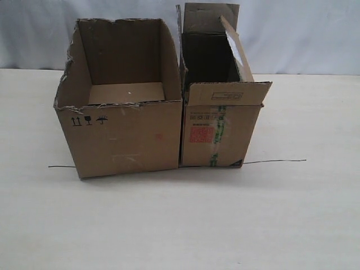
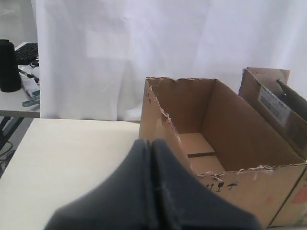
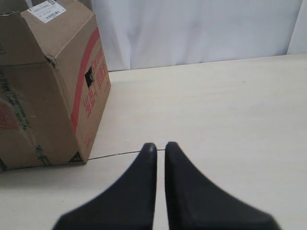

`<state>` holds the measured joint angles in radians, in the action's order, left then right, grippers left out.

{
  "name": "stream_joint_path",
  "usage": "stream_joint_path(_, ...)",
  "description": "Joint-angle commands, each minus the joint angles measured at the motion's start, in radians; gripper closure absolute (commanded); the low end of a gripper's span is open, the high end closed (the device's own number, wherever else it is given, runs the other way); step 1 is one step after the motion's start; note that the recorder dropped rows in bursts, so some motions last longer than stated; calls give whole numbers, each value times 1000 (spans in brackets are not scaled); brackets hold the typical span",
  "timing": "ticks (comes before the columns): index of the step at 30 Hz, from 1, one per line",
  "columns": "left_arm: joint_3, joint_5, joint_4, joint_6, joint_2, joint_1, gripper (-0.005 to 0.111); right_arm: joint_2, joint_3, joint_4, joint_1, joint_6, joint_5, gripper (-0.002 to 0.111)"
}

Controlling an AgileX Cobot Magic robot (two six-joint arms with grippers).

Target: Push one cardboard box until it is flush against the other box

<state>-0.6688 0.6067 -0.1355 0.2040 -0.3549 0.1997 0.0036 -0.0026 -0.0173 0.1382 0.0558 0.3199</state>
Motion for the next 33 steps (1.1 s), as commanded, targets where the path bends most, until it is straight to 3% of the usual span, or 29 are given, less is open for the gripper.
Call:
stream_joint_path(1,5,-9,-5,10,2,8,107,-4,3,-1,2,-5,-2,103)
stream_joint_path(12,38,-48,-91,7,34,6,107,-4,3,-1,2,-5,0,103)
stream_joint_path(15,138,-162,-107,7,101,6,107,-4,3,-1,2,-5,0,103)
stream_joint_path(22,536,-483,-110,7,242,6,107,-4,3,-1,2,-5,0,103)
stream_joint_path(26,669,-631,-110,7,244,6,107,-4,3,-1,2,-5,0,103)
stream_joint_path(28,669,-541,-113,7,244,6,107,-4,3,-1,2,-5,0,103)
stream_joint_path(33,669,-536,-44,-33,244,6,107,-4,3,-1,2,-5,0,103)
